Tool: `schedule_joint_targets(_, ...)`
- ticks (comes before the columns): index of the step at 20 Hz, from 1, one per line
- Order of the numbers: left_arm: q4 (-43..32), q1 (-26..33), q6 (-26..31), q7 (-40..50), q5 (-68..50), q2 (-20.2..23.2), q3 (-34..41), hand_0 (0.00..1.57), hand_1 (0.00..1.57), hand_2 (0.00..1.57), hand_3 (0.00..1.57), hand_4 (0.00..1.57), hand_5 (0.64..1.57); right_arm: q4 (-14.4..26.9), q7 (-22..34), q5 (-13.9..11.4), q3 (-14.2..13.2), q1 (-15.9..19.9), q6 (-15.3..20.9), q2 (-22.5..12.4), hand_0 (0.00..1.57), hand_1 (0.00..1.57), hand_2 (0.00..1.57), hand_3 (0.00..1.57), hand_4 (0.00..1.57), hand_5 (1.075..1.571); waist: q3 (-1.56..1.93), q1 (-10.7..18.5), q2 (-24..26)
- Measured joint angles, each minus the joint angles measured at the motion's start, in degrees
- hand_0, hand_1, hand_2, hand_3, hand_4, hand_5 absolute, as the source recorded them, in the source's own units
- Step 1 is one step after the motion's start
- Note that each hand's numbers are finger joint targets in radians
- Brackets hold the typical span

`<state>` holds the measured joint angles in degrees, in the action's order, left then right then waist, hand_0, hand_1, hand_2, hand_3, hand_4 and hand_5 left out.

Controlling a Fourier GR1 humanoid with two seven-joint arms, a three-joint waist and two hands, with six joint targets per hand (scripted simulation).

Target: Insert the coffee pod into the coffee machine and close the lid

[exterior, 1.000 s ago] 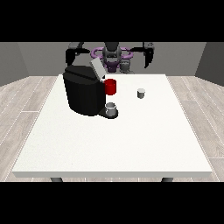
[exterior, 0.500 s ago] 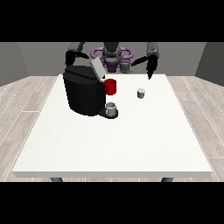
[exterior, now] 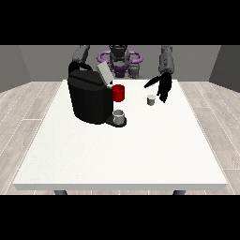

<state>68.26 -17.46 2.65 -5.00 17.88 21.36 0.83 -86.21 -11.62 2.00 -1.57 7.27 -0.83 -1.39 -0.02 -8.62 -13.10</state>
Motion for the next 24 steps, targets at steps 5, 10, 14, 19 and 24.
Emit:
schedule_joint_targets(5,-8.3,-4.2,1.0,-1.6,2.7,2.6,1.0,0.0,0.0,0.0,0.0,0.0,1.571,0.6,1.5,-1.0,0.6,1.0,0.9,0.0,0.0,0.0,0.0,0.0,0.45,1.571,0.0,-1.0,-2.1)
schedule_joint_targets(10,-15.9,-8.7,2.5,-0.6,5.1,4.0,1.2,0.0,0.0,0.0,0.0,0.0,1.571,0.6,3.2,-1.5,1.0,2.3,2.0,0.1,0.0,0.0,0.0,0.0,0.42,1.571,0.0,-2.3,-2.9)
schedule_joint_targets(14,-19.5,-11.1,2.8,-2.8,7.6,5.0,0.5,0.0,0.0,0.0,0.0,0.0,1.571,2.6,1.6,-1.7,-0.1,4.0,2.4,-0.2,0.0,0.0,0.0,0.0,0.31,1.571,0.22,-1.9,-4.6)
schedule_joint_targets(19,-21.7,-12.8,3.0,-3.0,10.2,4.8,-0.4,0.0,0.0,0.37,0.0,0.0,1.571,5.0,0.3,-1.8,-0.7,5.4,2.9,-0.2,0.0,0.0,0.0,0.0,0.37,1.571,0.61,-1.3,-4.3)
schedule_joint_targets(24,-23.7,-14.7,5.0,-3.1,10.4,4.7,0.1,0.0,0.0,0.39,0.0,0.0,1.571,7.5,-0.4,-1.5,-1.5,6.2,3.9,0.3,0.0,0.0,0.0,0.0,0.41,1.571,0.67,-0.9,-4.1)
